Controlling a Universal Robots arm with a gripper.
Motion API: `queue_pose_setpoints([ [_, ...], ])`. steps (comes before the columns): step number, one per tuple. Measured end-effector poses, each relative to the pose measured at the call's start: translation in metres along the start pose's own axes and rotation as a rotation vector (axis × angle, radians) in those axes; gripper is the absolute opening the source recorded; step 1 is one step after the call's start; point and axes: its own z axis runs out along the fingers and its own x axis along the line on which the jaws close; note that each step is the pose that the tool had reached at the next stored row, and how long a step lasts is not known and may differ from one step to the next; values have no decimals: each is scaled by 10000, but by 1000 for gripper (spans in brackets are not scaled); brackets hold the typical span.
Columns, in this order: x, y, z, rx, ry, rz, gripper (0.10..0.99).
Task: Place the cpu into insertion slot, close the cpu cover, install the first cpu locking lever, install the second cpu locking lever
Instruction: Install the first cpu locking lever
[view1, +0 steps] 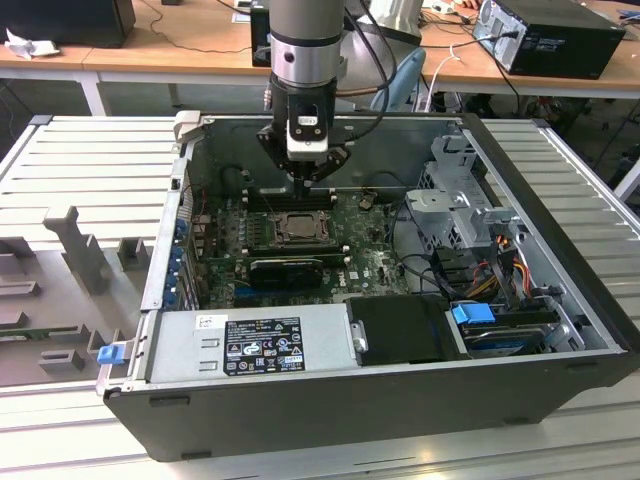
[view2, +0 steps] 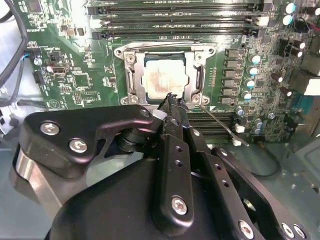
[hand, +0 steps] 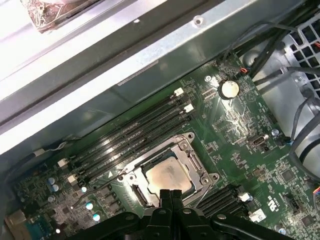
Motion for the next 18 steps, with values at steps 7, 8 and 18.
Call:
queue_pose_setpoints([
  [7, 0, 0, 0, -11, 18, -960, 106],
  [8, 0, 0, 0, -12, 19, -1038, 106],
  [18, 0, 0, 0, -33, 51, -2805, 106],
])
